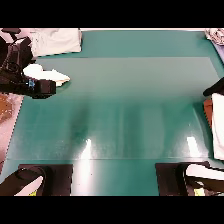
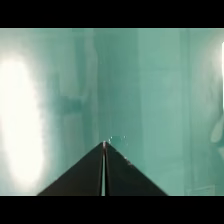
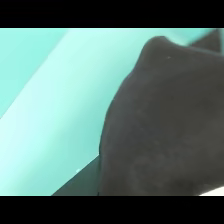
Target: Fold the shirts.
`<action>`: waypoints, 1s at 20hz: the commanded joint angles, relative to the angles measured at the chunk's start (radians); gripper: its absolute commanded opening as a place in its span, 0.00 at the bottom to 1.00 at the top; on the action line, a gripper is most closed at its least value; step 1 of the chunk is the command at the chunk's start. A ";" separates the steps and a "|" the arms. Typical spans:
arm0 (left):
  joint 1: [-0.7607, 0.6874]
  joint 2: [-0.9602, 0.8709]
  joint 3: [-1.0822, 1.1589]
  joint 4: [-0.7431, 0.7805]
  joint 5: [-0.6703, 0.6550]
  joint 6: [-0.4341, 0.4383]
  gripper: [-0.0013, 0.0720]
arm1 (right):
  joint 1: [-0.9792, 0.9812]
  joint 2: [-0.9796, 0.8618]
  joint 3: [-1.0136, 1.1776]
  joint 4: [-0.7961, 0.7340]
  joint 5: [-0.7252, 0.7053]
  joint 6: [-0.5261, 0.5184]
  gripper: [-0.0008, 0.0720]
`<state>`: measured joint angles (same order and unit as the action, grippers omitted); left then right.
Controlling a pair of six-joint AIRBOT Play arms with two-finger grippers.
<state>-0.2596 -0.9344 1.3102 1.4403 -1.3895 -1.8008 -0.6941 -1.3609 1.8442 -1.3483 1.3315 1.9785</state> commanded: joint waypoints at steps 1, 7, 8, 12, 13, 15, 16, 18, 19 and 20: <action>0.000 0.000 0.000 -0.009 -0.008 -0.006 0.06 | -0.163 0.013 -0.016 0.072 -0.002 0.029 0.04; 0.000 0.000 0.000 -0.012 -0.006 -0.008 0.06 | -0.235 0.016 0.053 0.061 0.106 0.085 0.04; 0.000 0.000 0.000 -0.012 -0.004 -0.008 0.06 | -0.240 0.012 0.053 0.042 0.156 0.091 0.04; 0.000 0.000 0.000 -0.013 -0.002 -0.008 0.06 | -0.239 0.045 -0.038 -0.146 0.385 0.116 0.04; 0.000 0.000 0.000 -0.013 -0.001 -0.006 0.06 | -0.239 0.066 -0.088 -0.206 0.417 0.119 0.04; 0.000 0.001 0.000 -0.013 0.002 -0.006 0.06 | -0.239 0.108 -0.208 -0.315 0.419 0.119 0.04; 0.000 0.001 0.000 -0.013 0.002 -0.005 0.06 | -0.239 0.129 -0.281 -0.358 0.385 0.118 0.04; 0.000 0.001 0.000 -0.013 0.003 -0.005 0.06 | -0.239 0.169 -0.465 -0.412 0.294 0.118 0.04; 0.000 0.000 0.000 -0.012 0.003 -0.005 0.06 | -0.239 0.186 -0.560 -0.446 0.243 0.119 0.05; 0.000 0.001 0.000 -0.012 0.003 -0.005 0.06 | -0.240 0.198 -0.639 -0.499 0.203 0.120 0.05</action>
<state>-0.2596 -0.9344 1.3102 1.4277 -1.3884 -1.8080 -0.9329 -1.2083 1.4185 -1.7000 1.6268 2.0933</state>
